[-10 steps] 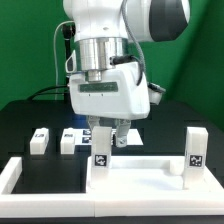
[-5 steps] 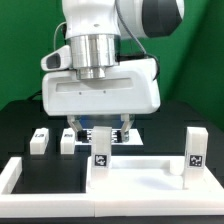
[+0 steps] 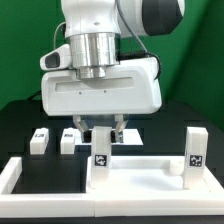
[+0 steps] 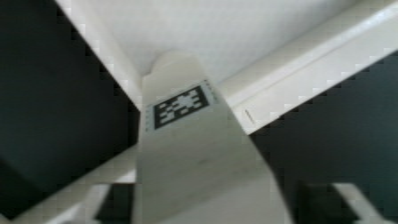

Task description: Assemble desk

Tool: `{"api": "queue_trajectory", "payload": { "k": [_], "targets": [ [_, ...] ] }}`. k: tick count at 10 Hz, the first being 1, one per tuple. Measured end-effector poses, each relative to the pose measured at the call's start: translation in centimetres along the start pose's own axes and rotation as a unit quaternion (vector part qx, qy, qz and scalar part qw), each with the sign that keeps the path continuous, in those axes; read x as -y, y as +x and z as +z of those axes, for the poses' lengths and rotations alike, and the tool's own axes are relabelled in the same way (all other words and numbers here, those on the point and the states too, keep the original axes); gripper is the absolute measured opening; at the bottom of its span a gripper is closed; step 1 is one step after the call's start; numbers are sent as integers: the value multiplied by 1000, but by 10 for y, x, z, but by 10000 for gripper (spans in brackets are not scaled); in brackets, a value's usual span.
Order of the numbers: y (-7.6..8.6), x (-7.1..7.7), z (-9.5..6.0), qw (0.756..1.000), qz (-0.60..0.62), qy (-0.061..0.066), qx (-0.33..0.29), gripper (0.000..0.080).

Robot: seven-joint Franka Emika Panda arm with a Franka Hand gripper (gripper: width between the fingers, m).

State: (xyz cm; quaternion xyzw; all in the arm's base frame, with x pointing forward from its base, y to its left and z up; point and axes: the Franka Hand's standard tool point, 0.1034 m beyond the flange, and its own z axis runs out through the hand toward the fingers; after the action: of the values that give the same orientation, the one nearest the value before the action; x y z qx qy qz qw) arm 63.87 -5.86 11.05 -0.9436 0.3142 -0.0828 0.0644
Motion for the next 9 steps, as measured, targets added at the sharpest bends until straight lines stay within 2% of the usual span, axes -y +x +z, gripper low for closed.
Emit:
{"api": "queue_trajectory", "payload": {
  "k": [3,4,6,7,8,9],
  "targets": [
    [2,-5,0,995,99,-3,0,300],
    [2,-6,0,986,169,-7,10,300],
    [4,-8,1,945,324,-16,29,300],
    [4,-8,1,916,400,-20,42,300],
    [5,-5,2,876,478,-25,60,300],
    [8,-6,2,841,536,-25,69,300]
  ]
}}
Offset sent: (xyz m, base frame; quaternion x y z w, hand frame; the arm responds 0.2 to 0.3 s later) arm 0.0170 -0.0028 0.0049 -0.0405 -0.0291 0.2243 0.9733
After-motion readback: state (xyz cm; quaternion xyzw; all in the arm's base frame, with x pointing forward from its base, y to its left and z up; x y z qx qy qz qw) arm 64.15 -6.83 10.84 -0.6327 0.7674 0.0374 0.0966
